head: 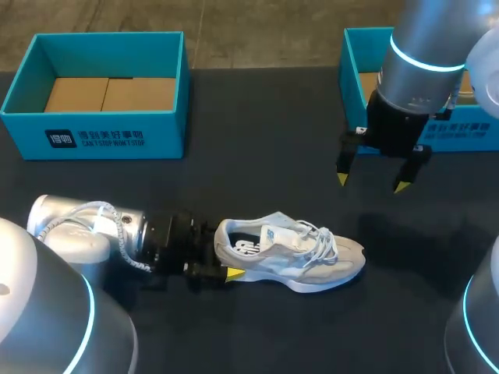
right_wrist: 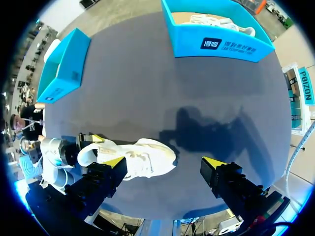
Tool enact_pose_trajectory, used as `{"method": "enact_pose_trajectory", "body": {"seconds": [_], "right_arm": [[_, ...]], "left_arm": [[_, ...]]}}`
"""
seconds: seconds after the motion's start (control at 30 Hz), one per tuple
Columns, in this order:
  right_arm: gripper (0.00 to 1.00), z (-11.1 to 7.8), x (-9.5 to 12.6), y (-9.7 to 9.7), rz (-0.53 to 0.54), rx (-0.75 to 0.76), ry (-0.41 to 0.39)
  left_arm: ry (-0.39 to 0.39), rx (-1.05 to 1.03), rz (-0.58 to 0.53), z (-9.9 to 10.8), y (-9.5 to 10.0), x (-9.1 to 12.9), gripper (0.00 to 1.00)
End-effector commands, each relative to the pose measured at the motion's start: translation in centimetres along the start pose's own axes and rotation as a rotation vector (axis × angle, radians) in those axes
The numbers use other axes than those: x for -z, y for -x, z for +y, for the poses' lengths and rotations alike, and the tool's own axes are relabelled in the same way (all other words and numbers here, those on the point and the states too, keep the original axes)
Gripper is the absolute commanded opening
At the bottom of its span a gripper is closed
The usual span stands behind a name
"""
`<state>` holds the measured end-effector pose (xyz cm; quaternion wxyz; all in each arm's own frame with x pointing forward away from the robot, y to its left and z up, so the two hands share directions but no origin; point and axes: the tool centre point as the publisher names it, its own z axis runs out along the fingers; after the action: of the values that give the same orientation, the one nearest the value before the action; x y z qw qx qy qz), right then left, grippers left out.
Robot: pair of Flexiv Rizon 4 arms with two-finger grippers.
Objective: Take the shoe out of the shoebox, open the shoe tongue, remove and reinsert the insole, then place the shoe into the shoebox
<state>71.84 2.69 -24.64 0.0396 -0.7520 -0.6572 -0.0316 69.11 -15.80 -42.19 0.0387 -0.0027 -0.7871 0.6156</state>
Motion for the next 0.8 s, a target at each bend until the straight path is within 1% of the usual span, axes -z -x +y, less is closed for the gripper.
{"method": "enact_pose_trajectory", "body": {"seconds": [0.03, 0.07, 0.1, 0.37, 0.77, 0.8], "right_arm": [[1.00, -0.04, -0.14, 0.11, 0.004, 0.001, 0.001], [1.00, -0.04, -0.14, 0.11, 0.004, 0.001, 0.001], [1.00, -0.04, -0.14, 0.11, 0.004, 0.001, 0.001], [1.00, -0.04, -0.14, 0.11, 0.004, 0.001, 0.001], [1.00, -0.04, -0.14, 0.11, 0.004, 0.001, 0.001], [1.00, -0.12, 0.27, -0.41, 0.007, 0.005, 0.000]], "left_arm": [[0.006, 0.001, 0.002, 0.05, 0.07, -0.38, 0.37], [0.006, 0.001, 0.003, 0.06, 0.06, -0.38, 0.22], [0.006, 0.001, 0.003, 0.10, 0.04, -0.36, 0.00], [0.000, 0.006, 0.000, 0.47, -0.03, -0.20, 0.00], [-0.002, 0.012, 0.000, 0.47, 0.02, -0.14, 0.00], [-0.002, 0.012, 0.000, 0.47, 0.02, -0.14, 0.00]]}}
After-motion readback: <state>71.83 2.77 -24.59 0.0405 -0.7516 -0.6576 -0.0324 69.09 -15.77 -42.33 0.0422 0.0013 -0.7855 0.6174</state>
